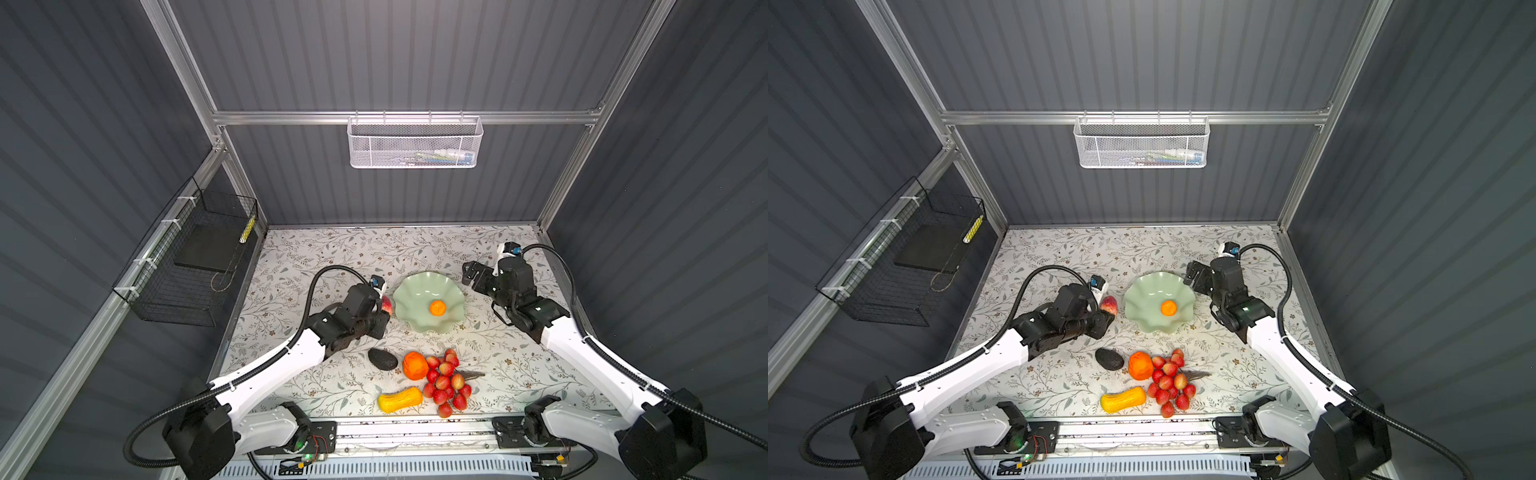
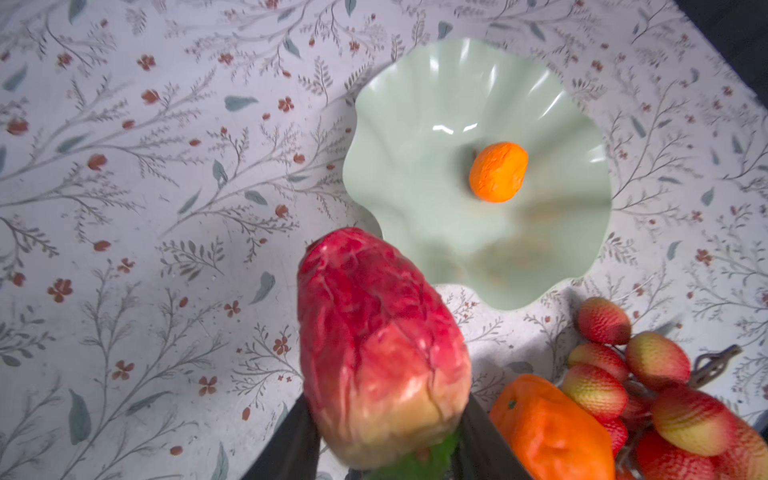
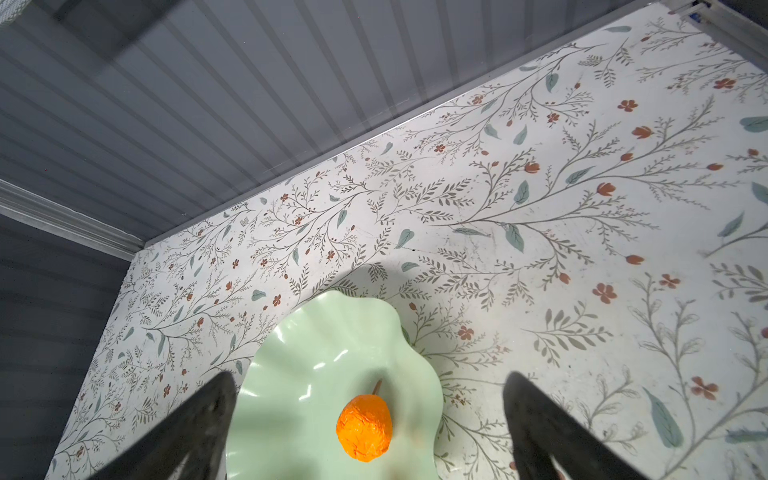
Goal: Place and organize the fake fruits in the fruit bowl
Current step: 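Carry the peach over the bowl with the left gripper and release it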
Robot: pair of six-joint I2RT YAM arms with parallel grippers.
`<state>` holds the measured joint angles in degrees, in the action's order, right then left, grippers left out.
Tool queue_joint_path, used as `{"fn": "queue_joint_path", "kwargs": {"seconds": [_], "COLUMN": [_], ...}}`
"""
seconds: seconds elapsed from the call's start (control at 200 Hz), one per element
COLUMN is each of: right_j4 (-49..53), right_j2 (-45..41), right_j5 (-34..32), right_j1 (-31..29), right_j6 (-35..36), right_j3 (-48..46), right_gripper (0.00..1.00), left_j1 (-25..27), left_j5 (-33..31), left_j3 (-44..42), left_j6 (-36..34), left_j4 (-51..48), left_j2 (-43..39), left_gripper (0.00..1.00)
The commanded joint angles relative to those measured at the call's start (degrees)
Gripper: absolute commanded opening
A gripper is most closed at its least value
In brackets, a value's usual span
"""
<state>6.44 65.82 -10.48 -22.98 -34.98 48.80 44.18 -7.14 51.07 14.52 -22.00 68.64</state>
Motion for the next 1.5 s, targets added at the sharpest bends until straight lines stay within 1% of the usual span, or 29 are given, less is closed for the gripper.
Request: {"fn": "queue_joint_path", "kwargs": {"seconds": [0.0, 0.07, 0.14, 0.155, 0.275, 0.43, 0.51, 0.655, 0.785, 0.911, 0.971, 1.056, 1.131, 1.216, 1.266, 1.316, 1.391, 1.451, 1.496], "right_j4": [-0.7, -0.3, 0.6, 0.8, 2.0, 3.3, 4.2, 4.6, 4.3, 4.3, 4.3, 5.0, 5.9, 7.3, 9.3, 10.9, 12.4, 14.2, 16.3], "right_j2": [-0.3, -1.0, -1.3, -3.0, -5.9, -8.7, -9.2, -9.9, -9.8, -9.5, -9.5, -9.4, -9.4, -8.8, -8.2, -7.4, -6.8, -5.7, -4.3], "right_j5": [0.7, 0.9, 0.9, 0.9, 0.8, 0.4, 0.5, 0.4, 0.4, 0.4, 0.4, 0.3, 0.3, 1.2, 2.2, 3.2, 1.2, -0.4, -0.2], "right_j1": [0.2, 0.3, 0.4, 0.4, 0.5, 0.7, 0.9, 1.1, 1.3, 1.5, 1.5, 1.6, 1.5, 1.6, 1.5, 1.1, -2.2, -5.9, -8.3], "right_j6": [-0.7, -0.7, -0.7, -0.7, -1.2, -1.1, -1.0, -0.8, -0.6, -0.4, 0.2, 0.8, 1.6, 2.8, 3.4, 4.1, 5.5, 6.5, 6.5], "right_j3": [-0.9, -1.2, -1.6, -1.6, -3.0, -5.0, -5.1, -5.4, -5.5, -5.2, -4.9, -4.4, -3.8, -2.9, -1.9, -0.9, -0.5, 0.3, 1.3], "right_gripper": [0.99, 0.99, 0.99, 0.99, 0.99, 0.99, 0.99, 0.99, 0.99, 0.99, 0.99, 0.99, 0.99, 0.99, 0.99, 0.97, 0.94, 0.92, 0.91], "left_j1": [0.2, 0.2, 0.2, 0.2, 0.2, 0.2, 0.3, 0.3, 0.3, 0.3, 0.3, 0.3, 0.3, 0.2, 0.2, 0.2, 0.2, 0.1, -0.2], "left_j5": [0.8, 4.1, 7.1, 7.7, 10.8, 9.6, 9.5, 9.2, 9.1, 9.3, 9.7, 9.9, 8.6, 6.4, 4.2, 1.3, -4.3, -11.1, -17.3], "left_j3": [5.1, 7.9, 11.8, 12.7, 18.2, 25.5, 27.8, 29.0, 29.4, 29.4, 29.4, 29.4, 29.4, 28.9, 28.3, 27.3, 24.7, 21.7, 18.5], "left_j6": [-3.5, -4.6, -5.5, -5.7, -6.5, -7.0, -6.9, -5.3, -3.6, -2.4, -2.3, -2.3, -2.1, -1.7, -1.6, -1.6, -1.9, -1.9, -1.7], "left_j4": [-0.4, 3.3, 5.2, 5.3, 7.4, 6.4, 6.3, 7.7, 7.9, 8.3, 8.4, 8.8, 8.9, 10.5, 11.5, 12.6, 14.9, 17.0, 18.3], "left_j2": [2.5, 6.8, 13.0, 14.3, 23.7, 33.9, 37.8, 42.1, 44.3, 45.0, 44.9, 44.5, 43.4, 40.2, 37.6, 34.3, 28.7, 23.8, 19.9], "left_gripper": [0.48, 0.48, 0.48, 0.48, 0.48, 0.49, 0.49, 0.50, 0.52, 0.59, 0.66, 0.71, 0.74, 0.79, 0.82, 0.85, 0.90, 0.95, 0.99]}}
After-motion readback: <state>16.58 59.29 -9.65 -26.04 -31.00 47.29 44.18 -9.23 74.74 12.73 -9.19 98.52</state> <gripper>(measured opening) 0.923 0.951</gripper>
